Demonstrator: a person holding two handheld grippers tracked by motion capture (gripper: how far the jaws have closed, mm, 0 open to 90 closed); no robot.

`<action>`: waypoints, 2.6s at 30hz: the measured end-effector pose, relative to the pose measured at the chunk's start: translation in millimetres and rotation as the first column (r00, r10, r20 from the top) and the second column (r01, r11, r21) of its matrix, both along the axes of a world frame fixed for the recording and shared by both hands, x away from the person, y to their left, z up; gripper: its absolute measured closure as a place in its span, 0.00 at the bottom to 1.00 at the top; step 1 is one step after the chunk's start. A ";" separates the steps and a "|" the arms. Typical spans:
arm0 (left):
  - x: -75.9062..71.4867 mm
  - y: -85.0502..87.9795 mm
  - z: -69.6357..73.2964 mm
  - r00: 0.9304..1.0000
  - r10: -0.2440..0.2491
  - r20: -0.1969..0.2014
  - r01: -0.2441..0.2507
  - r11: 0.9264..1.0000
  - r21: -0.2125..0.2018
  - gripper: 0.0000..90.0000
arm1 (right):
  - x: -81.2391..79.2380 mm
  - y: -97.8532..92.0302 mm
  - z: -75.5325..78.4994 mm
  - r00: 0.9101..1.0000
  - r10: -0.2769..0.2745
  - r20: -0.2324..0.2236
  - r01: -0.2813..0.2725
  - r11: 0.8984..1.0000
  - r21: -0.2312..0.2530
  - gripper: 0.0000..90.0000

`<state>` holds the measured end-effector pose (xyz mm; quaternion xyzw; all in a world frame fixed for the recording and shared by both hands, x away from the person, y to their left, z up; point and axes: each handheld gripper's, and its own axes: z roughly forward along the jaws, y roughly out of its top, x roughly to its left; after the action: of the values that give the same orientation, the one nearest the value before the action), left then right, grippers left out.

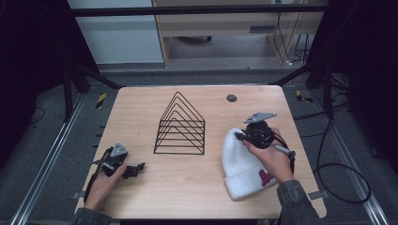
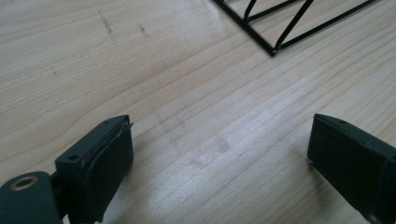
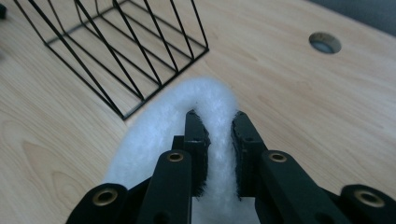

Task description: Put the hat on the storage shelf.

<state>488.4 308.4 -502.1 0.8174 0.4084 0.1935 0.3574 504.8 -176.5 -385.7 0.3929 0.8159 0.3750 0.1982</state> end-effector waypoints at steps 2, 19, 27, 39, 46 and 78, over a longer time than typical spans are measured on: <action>-1.6 -2.4 6.9 1.000 -0.006 0.017 0.006 1.000 -0.008 0.06 | -8.0 -1.6 7.8 1.000 0.001 0.027 -0.001 1.000 0.013 0.89; -20.2 -24.9 80.2 0.987 -0.051 0.151 0.055 0.998 -0.026 0.06 | -43.8 11.5 69.0 0.979 0.037 0.200 -0.060 0.992 0.108 0.91; -21.8 -38.1 103.7 0.980 -0.088 0.179 0.089 0.996 0.003 0.06 | -40.6 21.5 95.9 0.967 0.043 0.251 -0.078 0.988 0.131 0.91; -14.7 -63.6 143.4 0.957 -0.165 0.238 0.157 0.986 0.055 0.11 | -42.1 26.9 133.0 0.946 0.001 0.325 -0.061 0.983 0.175 0.91; -7.5 -77.5 163.5 0.950 -0.194 0.244 0.187 0.981 0.052 0.12 | -38.0 34.8 151.7 0.934 -0.011 0.357 -0.057 0.982 0.179 0.91; 9.2 -113.8 195.3 0.921 -0.295 0.256 0.309 0.951 -0.017 0.29 | -23.4 72.2 193.0 0.908 -0.007 0.419 -0.093 0.972 0.218 0.91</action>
<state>497.6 194.6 -306.9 0.8291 0.2343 0.2259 0.4547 481.4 -104.3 -192.7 0.3061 0.7135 0.5476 0.3121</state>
